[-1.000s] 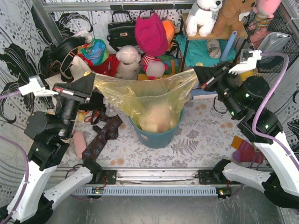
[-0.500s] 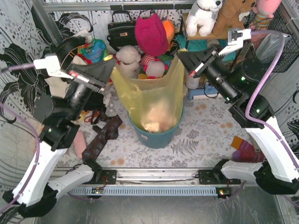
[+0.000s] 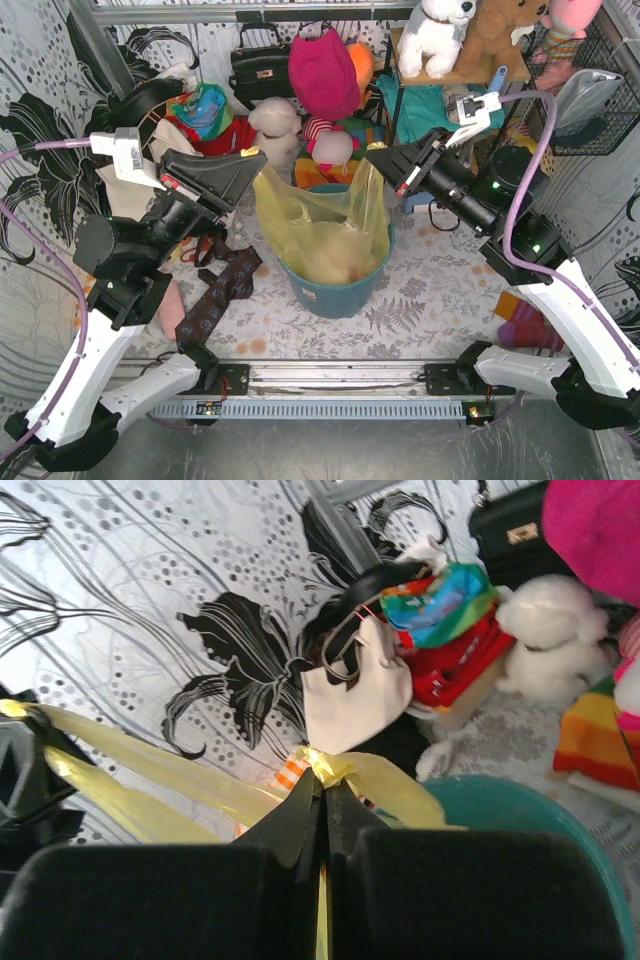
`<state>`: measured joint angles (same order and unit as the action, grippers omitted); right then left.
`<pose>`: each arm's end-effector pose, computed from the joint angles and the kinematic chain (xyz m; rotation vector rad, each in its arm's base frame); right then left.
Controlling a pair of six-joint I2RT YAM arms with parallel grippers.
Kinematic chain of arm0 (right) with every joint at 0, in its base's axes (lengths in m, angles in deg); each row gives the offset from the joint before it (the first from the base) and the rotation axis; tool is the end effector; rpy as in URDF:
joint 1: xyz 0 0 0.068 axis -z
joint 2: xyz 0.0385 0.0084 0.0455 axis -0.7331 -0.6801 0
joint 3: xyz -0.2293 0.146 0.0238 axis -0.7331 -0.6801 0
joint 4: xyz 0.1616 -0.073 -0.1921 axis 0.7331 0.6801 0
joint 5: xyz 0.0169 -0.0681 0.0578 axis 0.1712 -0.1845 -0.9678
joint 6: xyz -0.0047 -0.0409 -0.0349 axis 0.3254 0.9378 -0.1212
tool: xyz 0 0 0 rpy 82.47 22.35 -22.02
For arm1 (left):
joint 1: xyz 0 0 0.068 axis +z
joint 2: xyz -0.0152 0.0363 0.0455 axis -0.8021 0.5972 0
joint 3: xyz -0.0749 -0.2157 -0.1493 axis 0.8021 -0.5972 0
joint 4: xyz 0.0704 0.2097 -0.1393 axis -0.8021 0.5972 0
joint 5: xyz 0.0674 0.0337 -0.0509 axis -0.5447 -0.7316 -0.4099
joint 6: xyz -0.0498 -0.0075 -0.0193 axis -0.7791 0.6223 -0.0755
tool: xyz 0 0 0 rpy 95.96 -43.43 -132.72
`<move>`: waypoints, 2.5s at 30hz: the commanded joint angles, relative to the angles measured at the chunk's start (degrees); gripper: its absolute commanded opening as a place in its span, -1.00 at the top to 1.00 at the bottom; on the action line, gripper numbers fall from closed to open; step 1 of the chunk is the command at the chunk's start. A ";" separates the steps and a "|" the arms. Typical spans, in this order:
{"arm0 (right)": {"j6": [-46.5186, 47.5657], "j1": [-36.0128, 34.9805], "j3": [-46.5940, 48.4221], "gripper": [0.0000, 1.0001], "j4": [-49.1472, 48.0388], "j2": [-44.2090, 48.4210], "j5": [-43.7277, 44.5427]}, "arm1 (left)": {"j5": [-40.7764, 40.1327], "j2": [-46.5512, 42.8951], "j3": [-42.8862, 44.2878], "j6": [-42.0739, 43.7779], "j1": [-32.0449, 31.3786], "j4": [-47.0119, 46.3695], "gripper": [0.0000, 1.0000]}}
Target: Tie the trash bag
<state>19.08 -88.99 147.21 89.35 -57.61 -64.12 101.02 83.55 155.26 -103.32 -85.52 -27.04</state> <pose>0.1466 0.1337 0.5384 -0.1236 1.4039 1.1721 0.1102 -0.0808 0.5279 0.2395 1.0667 -1.2067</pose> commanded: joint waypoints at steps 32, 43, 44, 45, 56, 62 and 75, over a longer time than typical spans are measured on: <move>-0.68 -0.17 12.06 1.00 -2.67 -7.02 0.71 | -0.45 6.11 8.50 -0.76 0.12 3.06 1.00; -1.35 -0.17 12.93 1.00 -4.68 -7.45 -0.02 | 1.01 8.03 11.06 -0.75 0.12 3.38 1.00; -0.78 -0.17 16.30 1.00 -3.59 -8.92 -0.65 | 1.25 8.77 13.45 -0.43 0.12 3.85 1.00; -0.48 -0.17 19.05 1.00 -2.78 -9.93 -1.28 | 1.43 9.16 14.93 -0.37 0.11 4.02 1.00; -6.33 -0.17 -1.90 1.00 -11.45 -2.76 0.06 | -0.52 3.14 -3.19 -6.53 0.12 -3.28 1.00; -2.30 -0.17 15.76 1.00 -4.51 -10.64 -1.80 | 2.01 9.60 11.54 -4.31 0.11 0.68 1.00; -6.64 -0.17 -2.27 1.00 -12.28 -3.99 -0.47 | 0.64 5.24 -2.94 -9.52 0.13 -7.48 1.00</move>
<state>14.91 -88.97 148.55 82.64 -61.61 -65.15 102.84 88.73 155.06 -110.84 -85.47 -29.51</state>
